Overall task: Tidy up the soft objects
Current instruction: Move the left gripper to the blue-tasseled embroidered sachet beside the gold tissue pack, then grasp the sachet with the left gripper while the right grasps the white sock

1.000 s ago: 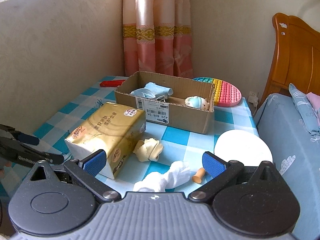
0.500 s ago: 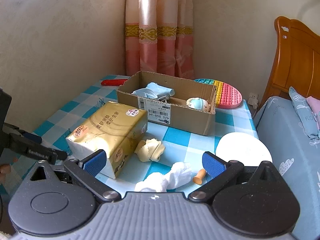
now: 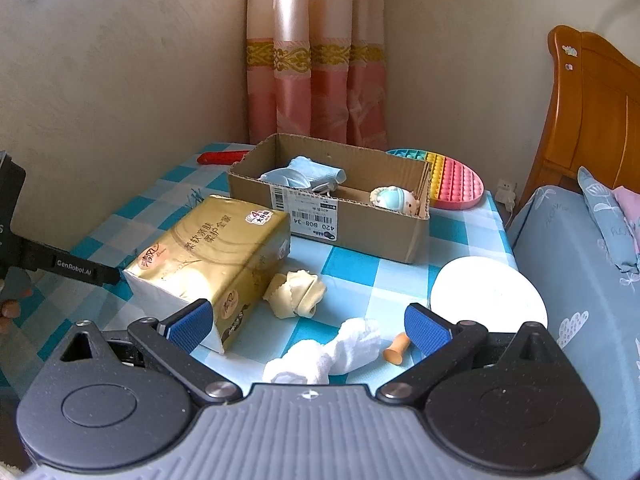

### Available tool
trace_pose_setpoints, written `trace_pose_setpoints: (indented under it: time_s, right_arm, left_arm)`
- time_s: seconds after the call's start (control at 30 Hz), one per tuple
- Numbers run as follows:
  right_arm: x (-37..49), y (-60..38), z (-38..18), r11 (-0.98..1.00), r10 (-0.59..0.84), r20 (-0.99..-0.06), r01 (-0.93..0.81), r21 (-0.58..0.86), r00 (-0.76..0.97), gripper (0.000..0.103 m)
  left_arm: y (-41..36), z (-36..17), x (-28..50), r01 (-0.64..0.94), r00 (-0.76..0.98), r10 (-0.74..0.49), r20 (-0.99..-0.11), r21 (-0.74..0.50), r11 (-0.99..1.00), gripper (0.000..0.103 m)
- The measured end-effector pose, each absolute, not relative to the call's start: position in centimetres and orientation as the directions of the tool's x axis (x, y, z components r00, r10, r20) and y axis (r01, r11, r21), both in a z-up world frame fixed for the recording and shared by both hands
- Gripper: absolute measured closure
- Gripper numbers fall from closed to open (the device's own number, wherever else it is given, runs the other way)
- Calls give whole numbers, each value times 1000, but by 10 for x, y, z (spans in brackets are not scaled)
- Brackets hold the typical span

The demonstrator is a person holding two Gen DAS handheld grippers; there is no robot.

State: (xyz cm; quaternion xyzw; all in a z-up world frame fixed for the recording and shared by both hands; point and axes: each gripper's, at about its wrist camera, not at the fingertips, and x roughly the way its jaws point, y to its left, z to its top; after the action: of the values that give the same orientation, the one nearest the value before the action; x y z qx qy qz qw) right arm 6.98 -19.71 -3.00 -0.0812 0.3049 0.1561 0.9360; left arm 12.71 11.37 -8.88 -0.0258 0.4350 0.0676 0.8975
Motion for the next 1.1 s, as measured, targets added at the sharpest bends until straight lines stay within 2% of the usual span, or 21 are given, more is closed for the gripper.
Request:
trace_pose_setpoints:
  time_s: [0.23,0.53,0.6,0.67,0.7,0.87,0.97,1.1]
  right_arm:
    - [73,-197,-34,939,241,-606,-340,-51,758,0]
    - [78,-199,-36,940,245,-610,-339,-41,753,0]
    - [79,-199,-38,940,251,-614,-341,-32,748,0]
    - [79,-199,-39,939,252,-616,-343,-32,746,0]
    - [79,-198,-40,939,252,-616,-344,-32,746,0]
    - [79,-201,-40,941,252,-613,-338,-25,748,0]
    - [81,-204,-40,944,250,-613,-329,-18,750,0]
    - [83,-206,-43,945,251,-617,-326,-10,746,0]
  left_arm:
    - [110,-85,138,-156,613,147,-776,63,986,24]
    - [101,-45,118,-27,679,-58,-732,-104,994,24]
    - [100,-43,121,-4,679,-112,-725,-156,988,33]
    - [97,-47,128,5,655,-146,-741,-190,982,51]
    - [96,-50,131,8,643,-165,-748,-209,978,54]
    - [100,-64,141,8,589,-307,-748,-374,927,58]
    - [99,-69,146,-9,580,-305,-755,-381,925,60]
    - [100,-77,153,-39,560,-327,-761,-418,908,71]
